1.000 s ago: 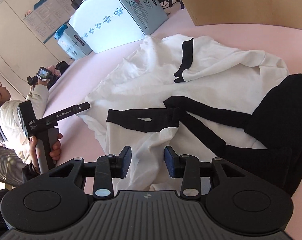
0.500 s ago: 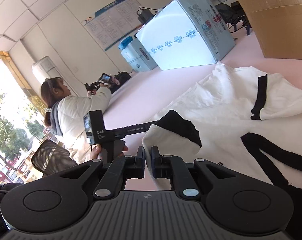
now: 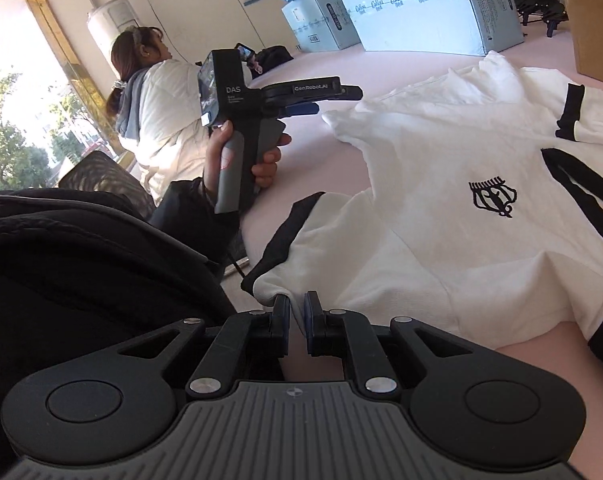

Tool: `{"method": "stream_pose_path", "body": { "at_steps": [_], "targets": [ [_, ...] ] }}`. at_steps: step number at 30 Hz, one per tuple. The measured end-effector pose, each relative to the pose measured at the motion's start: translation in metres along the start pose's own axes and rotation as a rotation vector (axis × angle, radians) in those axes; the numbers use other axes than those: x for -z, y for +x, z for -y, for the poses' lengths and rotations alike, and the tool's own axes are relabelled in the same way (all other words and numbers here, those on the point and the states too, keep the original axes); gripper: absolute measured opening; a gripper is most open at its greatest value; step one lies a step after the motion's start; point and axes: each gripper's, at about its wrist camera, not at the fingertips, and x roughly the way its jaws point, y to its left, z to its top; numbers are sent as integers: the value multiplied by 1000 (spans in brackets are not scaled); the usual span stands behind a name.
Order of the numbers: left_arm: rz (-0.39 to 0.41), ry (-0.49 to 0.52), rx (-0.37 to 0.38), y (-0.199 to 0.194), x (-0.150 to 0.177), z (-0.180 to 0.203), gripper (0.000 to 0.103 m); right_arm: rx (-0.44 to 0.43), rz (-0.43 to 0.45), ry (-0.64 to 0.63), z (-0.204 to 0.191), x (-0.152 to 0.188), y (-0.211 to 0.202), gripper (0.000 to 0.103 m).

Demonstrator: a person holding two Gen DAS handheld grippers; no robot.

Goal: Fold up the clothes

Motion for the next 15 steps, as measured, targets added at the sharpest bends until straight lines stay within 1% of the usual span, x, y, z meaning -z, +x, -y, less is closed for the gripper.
{"method": "stream_pose_path", "body": {
  "at_steps": [1,2,3,4,5,7,8,10,12,14,15],
  "targets": [
    [-2,54,15,-9,4,5,96,15,11,0,-1,3,-3,36],
    [-17,116,32,-19,9,12,96,23,30,3,-2,7,-9,44],
    [-32,153,46,-24,13,15,96,7,86,30,-2,11,-21,44],
    [-72,217,92,-33,19,21,96,10,138,77,2,17,-33,47],
    [-123,264,147,-40,25,27,96,12,189,123,6,22,-44,53],
    [-217,335,255,-53,35,38,96,17,293,215,15,32,-67,60],
    [-259,335,303,-56,36,42,96,26,340,267,20,37,-78,60],
    [-344,331,400,-60,39,51,96,109,389,413,39,51,-92,60],
    [-407,296,464,-61,37,60,96,191,435,556,56,61,-97,60],
    [-447,280,474,-61,37,68,96,336,537,745,71,76,-108,62],
    [-473,263,482,-61,36,70,96,364,566,749,72,80,-112,62]
  ]
}}
